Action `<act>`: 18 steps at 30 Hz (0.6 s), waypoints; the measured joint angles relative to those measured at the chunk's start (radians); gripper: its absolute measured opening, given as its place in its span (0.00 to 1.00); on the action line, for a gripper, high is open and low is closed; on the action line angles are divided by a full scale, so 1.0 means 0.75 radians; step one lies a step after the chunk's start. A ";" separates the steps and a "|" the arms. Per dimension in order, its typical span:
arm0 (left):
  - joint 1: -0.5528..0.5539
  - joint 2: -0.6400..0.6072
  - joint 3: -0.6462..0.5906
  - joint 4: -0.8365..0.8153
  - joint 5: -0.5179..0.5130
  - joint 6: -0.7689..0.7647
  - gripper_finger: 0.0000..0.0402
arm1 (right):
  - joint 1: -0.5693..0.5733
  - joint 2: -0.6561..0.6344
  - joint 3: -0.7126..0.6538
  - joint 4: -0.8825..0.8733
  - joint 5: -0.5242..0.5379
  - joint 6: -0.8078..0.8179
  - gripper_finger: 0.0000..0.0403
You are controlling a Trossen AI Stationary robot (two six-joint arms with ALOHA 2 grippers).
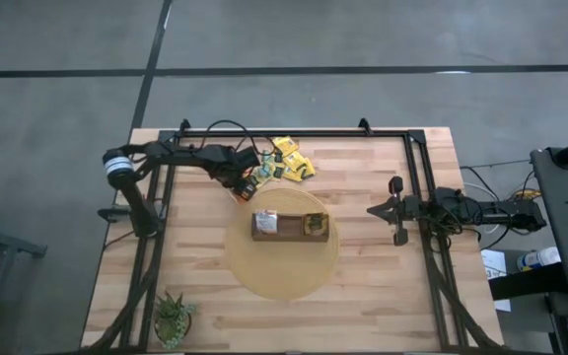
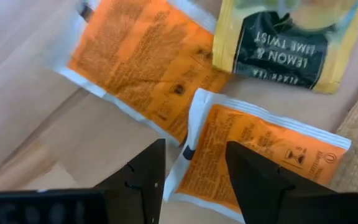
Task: Pick & Place Tea
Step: Put the white and orange tea bag into the wooden organizer
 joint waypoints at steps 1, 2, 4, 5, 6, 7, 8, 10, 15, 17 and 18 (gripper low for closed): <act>0.000 0.007 0.003 0.000 0.002 0.001 0.41 | -0.001 0.000 0.000 0.000 0.001 0.000 0.02; 0.000 0.012 0.005 -0.001 0.004 0.002 0.41 | 0.000 -0.001 0.000 0.000 0.000 0.001 0.02; -0.001 0.012 0.006 -0.001 0.007 0.002 0.39 | 0.000 -0.001 0.000 0.001 0.000 0.000 0.02; -0.003 0.011 0.006 0.000 0.009 0.002 0.37 | 0.000 -0.001 0.000 0.000 0.000 0.000 0.02; -0.004 0.007 0.005 0.002 0.010 0.002 0.34 | 0.000 -0.001 0.000 0.000 0.000 0.000 0.02; -0.004 0.001 0.003 0.003 0.012 0.002 0.30 | 0.000 -0.001 0.000 0.000 0.000 0.000 0.02; -0.004 -0.004 0.002 0.001 0.014 0.002 0.26 | 0.000 -0.001 0.000 0.000 0.000 0.000 0.02; -0.005 -0.015 -0.001 -0.007 0.015 0.003 0.15 | 0.000 -0.001 0.000 0.000 0.000 0.000 0.02; -0.010 -0.033 -0.002 -0.009 0.029 0.020 0.01 | 0.000 -0.001 0.000 0.000 0.000 0.000 0.02; -0.019 -0.034 0.003 -0.026 0.030 0.029 0.01 | 0.000 -0.001 0.000 0.000 0.000 0.000 0.02; -0.026 -0.037 0.011 -0.043 0.032 0.031 0.00 | -0.001 -0.001 0.000 0.000 0.000 0.000 0.02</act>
